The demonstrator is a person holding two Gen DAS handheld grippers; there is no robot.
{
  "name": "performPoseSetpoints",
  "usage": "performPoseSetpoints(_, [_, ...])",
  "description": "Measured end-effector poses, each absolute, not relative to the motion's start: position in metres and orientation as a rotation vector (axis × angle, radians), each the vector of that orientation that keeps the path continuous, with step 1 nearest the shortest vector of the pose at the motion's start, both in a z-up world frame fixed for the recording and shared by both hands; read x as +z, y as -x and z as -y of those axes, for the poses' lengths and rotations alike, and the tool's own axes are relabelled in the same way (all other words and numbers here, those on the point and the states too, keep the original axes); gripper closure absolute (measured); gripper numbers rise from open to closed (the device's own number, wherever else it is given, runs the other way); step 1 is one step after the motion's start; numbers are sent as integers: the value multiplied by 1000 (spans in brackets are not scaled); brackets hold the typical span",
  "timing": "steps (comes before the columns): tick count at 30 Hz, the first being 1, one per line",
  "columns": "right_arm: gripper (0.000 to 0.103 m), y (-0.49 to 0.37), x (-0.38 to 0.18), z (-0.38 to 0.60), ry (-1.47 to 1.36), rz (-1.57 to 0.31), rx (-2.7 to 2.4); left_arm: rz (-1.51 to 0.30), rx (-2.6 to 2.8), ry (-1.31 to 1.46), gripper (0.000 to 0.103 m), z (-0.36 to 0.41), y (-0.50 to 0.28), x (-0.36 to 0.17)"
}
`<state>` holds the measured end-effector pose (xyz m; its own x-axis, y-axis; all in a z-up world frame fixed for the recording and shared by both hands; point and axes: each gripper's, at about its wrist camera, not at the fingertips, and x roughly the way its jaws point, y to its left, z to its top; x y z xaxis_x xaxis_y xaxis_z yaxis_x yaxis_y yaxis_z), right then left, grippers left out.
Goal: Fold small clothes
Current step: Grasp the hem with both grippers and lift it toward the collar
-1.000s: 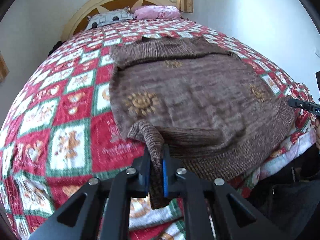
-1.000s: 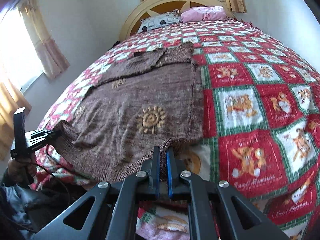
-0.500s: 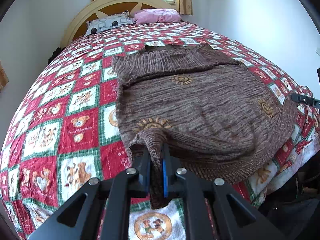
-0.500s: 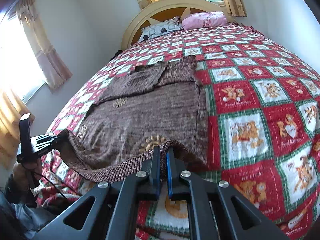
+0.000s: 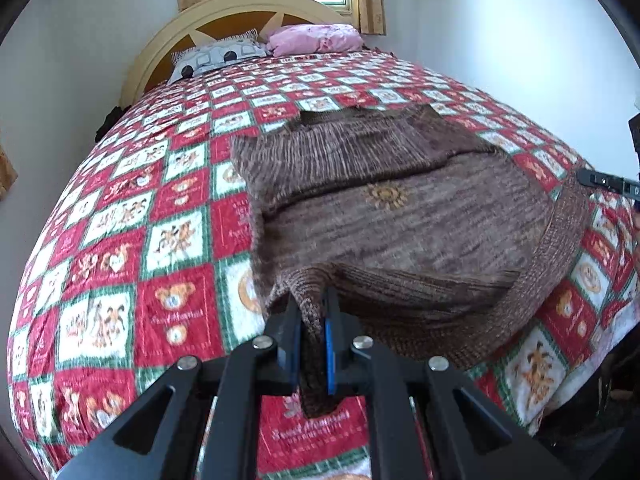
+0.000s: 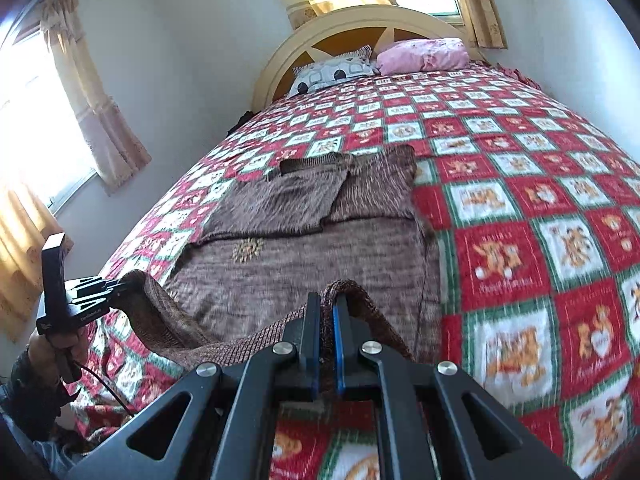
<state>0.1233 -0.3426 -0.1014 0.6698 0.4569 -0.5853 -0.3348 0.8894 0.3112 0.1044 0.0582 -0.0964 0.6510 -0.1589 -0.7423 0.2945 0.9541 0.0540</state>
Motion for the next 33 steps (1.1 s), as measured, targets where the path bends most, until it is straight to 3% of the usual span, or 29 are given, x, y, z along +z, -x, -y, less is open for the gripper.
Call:
performPoseSetpoints(21, [99, -250, -40, 352, -231, -601, 398, -758, -236, -21, 94, -83, -244, -49])
performPoseSetpoints(33, [99, -351, -56, 336, -214, -658, 352, -889, -221, 71, 94, -97, -331, -93])
